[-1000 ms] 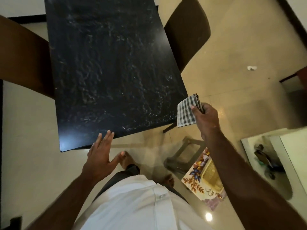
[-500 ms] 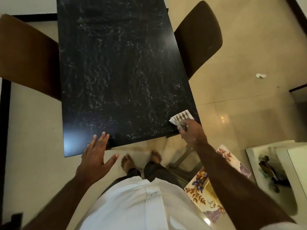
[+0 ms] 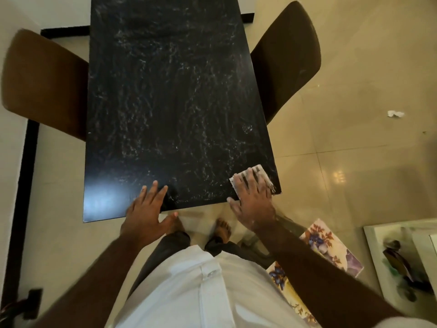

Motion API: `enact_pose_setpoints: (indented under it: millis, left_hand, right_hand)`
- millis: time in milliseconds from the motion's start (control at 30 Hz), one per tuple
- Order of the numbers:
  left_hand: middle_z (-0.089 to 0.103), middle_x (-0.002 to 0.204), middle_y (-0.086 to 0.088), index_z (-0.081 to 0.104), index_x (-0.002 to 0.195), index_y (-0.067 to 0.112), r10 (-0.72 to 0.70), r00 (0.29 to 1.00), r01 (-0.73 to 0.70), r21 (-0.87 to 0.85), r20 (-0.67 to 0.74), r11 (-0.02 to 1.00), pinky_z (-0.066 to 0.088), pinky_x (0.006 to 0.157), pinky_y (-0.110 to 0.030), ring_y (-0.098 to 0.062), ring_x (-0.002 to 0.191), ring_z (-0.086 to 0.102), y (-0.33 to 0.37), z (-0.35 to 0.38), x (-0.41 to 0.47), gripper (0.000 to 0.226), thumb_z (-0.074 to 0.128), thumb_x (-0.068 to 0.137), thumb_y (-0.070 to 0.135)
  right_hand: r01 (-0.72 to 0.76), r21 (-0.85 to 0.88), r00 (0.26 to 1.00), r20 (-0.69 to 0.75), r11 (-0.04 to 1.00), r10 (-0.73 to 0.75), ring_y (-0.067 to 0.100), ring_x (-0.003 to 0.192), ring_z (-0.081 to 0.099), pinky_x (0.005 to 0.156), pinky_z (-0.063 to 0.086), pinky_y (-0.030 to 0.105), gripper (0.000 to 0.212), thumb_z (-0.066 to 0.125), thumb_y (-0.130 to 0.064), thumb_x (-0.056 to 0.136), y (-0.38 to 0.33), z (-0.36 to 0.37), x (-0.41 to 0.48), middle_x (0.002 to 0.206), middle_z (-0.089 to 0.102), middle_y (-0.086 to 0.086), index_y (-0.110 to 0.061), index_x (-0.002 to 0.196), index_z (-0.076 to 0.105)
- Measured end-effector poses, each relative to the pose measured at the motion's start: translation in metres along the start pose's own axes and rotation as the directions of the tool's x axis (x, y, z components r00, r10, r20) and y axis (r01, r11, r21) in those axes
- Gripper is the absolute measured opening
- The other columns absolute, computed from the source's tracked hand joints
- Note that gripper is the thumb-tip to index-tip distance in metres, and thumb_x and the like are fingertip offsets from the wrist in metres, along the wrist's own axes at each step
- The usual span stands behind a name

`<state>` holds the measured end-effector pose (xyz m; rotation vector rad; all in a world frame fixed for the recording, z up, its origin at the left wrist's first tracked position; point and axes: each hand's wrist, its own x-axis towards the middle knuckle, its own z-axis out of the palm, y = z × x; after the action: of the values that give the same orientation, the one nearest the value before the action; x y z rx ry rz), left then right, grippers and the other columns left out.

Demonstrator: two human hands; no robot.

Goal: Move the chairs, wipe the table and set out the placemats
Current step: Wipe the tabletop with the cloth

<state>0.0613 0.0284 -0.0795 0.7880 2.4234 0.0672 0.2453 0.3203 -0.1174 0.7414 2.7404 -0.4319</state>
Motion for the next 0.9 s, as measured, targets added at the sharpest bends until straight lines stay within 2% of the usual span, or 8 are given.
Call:
enact_pose_setpoints:
  millis: [67,133,267,433,567,733,833,900]
  left_hand:
    - [-0.014,0.182,0.004,0.003,0.175,0.037,-0.001,0.999,-0.001,0.033,0.053,0.999,0.019,0.133,-0.064,-0.032,0.169,-0.005,0.006,-0.002,0.008,0.098,0.04,0.097,0.085]
    - [-0.016,0.182,0.003,0.003,0.175,0.037,-0.021,0.994,0.016,0.047,0.11,0.999,0.021,0.131,-0.065,-0.032,0.17,-0.005,0.012,-0.003,0.014,0.097,0.045,0.099,0.081]
    - [-0.019,0.182,0.004,0.006,0.175,0.036,-0.048,0.979,0.039,0.05,0.2,0.998,0.024,0.129,-0.068,-0.032,0.169,-0.008,0.015,-0.002,0.021,0.096,0.049,0.101,0.077]
    - [-0.023,0.181,0.005,0.009,0.175,0.035,-0.029,0.975,0.027,0.01,0.222,1.0,0.022,0.129,-0.068,-0.034,0.169,-0.014,0.011,0.001,0.025,0.095,0.055,0.101,0.073]
    - [-0.022,0.181,0.003,0.01,0.175,0.034,-0.017,0.976,0.018,-0.003,0.219,1.0,0.017,0.132,-0.066,-0.036,0.168,-0.014,0.009,0.002,0.028,0.095,0.056,0.101,0.072]
    - [-0.021,0.181,0.005,0.01,0.175,0.036,-0.021,0.979,0.017,0.019,0.205,1.0,0.024,0.128,-0.07,-0.035,0.169,-0.013,0.006,0.006,0.028,0.094,0.054,0.101,0.074]
    - [-0.017,0.183,0.004,0.011,0.175,0.038,-0.006,0.987,-0.005,0.069,0.159,0.998,0.027,0.125,-0.072,-0.035,0.169,-0.007,0.004,0.006,0.031,0.094,0.053,0.1,0.076]
    - [-0.017,0.183,0.003,0.009,0.175,0.037,0.027,0.992,-0.038,0.093,0.123,0.995,0.024,0.128,-0.071,-0.036,0.169,-0.006,0.001,0.005,0.036,0.095,0.052,0.1,0.076]
  right_hand:
    - [-0.005,0.0,1.0,0.022,1.0,0.005,0.046,0.168,-0.007,0.13,0.018,0.07,0.087,0.034,-0.078,0.104,0.0,0.013,-0.007,0.185,-0.007,0.009,-0.038,0.176,0.005]
    - [-0.014,0.001,1.0,0.001,1.0,0.014,0.045,0.168,-0.013,0.13,0.013,0.07,0.089,0.033,-0.081,0.102,0.006,0.021,-0.013,0.184,-0.015,0.005,-0.042,0.176,0.0]
    - [-0.12,0.029,0.992,-0.023,0.992,0.12,0.045,0.168,-0.013,0.129,0.013,0.069,0.092,0.03,-0.086,0.099,0.025,0.018,-0.015,0.184,-0.017,0.006,-0.045,0.175,0.0]
    - [-0.197,0.067,0.98,0.026,0.978,0.196,0.045,0.168,-0.013,0.131,0.017,0.071,0.092,0.031,-0.086,0.1,0.048,0.004,0.008,0.182,-0.025,0.008,-0.046,0.173,-0.006]
    - [-0.236,0.099,0.972,0.013,0.967,0.236,0.044,0.166,-0.022,0.132,0.006,0.069,0.097,0.03,-0.089,0.098,0.027,0.003,0.029,0.18,-0.028,0.01,-0.042,0.174,-0.008]
    - [-0.121,0.099,0.992,0.046,0.988,0.117,0.044,0.166,-0.022,0.133,0.003,0.069,0.099,0.032,-0.088,0.098,-0.019,0.012,0.032,0.181,-0.025,0.01,-0.041,0.174,-0.011]
    - [-0.069,0.061,0.997,0.04,0.996,0.066,0.045,0.167,-0.018,0.132,0.01,0.07,0.097,0.036,-0.086,0.099,-0.03,0.02,0.021,0.182,-0.023,0.009,-0.042,0.174,-0.007]
    - [-0.044,0.03,0.999,-0.006,0.999,0.044,0.046,0.168,-0.007,0.13,0.018,0.072,0.093,0.039,-0.083,0.1,-0.025,0.02,0.016,0.184,-0.014,0.01,-0.043,0.175,0.002]
